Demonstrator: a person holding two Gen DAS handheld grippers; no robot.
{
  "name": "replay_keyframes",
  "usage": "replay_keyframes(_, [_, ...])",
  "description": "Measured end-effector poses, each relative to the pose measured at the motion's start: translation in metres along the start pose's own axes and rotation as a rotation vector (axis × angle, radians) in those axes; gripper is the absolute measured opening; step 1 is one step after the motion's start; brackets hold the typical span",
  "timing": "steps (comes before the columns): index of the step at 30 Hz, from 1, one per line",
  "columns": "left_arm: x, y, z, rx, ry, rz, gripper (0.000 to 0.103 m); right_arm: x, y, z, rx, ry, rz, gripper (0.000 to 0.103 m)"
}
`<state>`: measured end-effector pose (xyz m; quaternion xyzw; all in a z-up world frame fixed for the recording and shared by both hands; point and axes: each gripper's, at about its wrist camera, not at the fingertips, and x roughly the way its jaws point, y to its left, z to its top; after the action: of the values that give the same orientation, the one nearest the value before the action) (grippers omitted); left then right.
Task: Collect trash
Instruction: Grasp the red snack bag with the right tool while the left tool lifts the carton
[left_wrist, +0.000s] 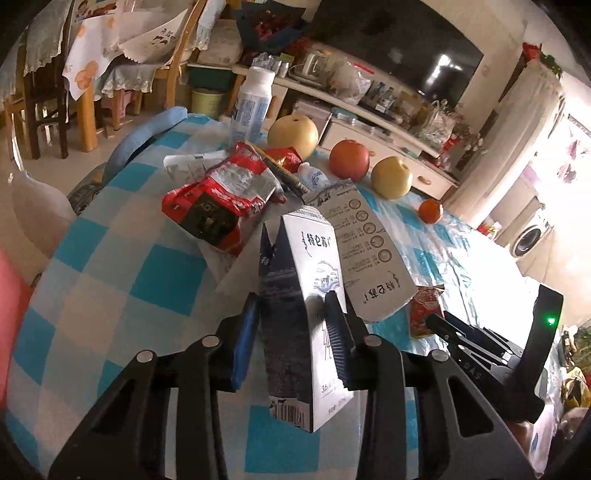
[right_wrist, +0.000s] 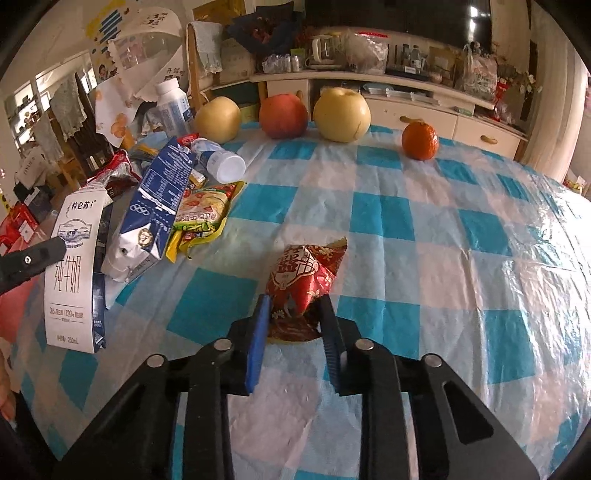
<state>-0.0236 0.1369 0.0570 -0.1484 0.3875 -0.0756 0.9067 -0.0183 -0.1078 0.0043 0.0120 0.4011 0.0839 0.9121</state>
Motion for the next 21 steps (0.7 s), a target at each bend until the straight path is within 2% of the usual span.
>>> replay_keyframes(1, [-0.002, 0.002, 0.0, -0.002, -0.001, -0.008, 0.036, -0.004, 0.001, 0.0, -0.003, -0.012, -0.006, 0.021])
replay_keyframes(3, [-0.005, 0.006, -0.001, -0.009, 0.001, -0.024, 0.035, -0.005, 0.003, -0.001, -0.005, -0.016, -0.02, 0.009])
replay_keyframes(6, [-0.004, 0.011, -0.002, -0.01, 0.02, -0.047, 0.035, -0.002, 0.005, -0.005, -0.003, 0.003, -0.033, 0.009])
replay_keyframes(8, [0.0, 0.011, -0.004, 0.014, 0.048, -0.019, 0.035, -0.003, 0.007, -0.006, -0.003, 0.005, -0.033, 0.009])
replay_keyframes(10, [0.002, 0.004, -0.009, 0.088, 0.057, 0.058, 0.047, -0.002, 0.008, -0.007, -0.002, 0.005, -0.038, 0.012])
replay_keyframes(11, [0.001, -0.002, -0.011, 0.128, 0.048, 0.105, 0.058, -0.001, 0.008, -0.006, 0.0, 0.009, -0.03, 0.016])
replay_keyframes(12, [-0.001, -0.005, -0.014, 0.155, 0.043, 0.131, 0.062, 0.001, 0.007, -0.006, 0.008, 0.019, -0.016, 0.034])
replay_keyframes(13, [-0.001, -0.012, -0.017, 0.197, 0.036, 0.152, 0.064, 0.003, 0.007, -0.007, 0.016, 0.025, -0.016, 0.046])
replay_keyframes(14, [-0.002, -0.019, -0.02, 0.229, 0.034, 0.162, 0.065, 0.005, 0.007, -0.006, 0.02, 0.026, -0.027, 0.066])
replay_keyframes(15, [-0.001, -0.022, -0.022, 0.244, 0.035, 0.172, 0.066, 0.005, 0.007, -0.005, 0.018, 0.024, -0.028, 0.07])
replay_keyframes(21, [0.012, -0.04, -0.032, 0.269, 0.039, 0.237, 0.074, 0.023, 0.007, 0.004, 0.053, 0.046, -0.007, 0.07])
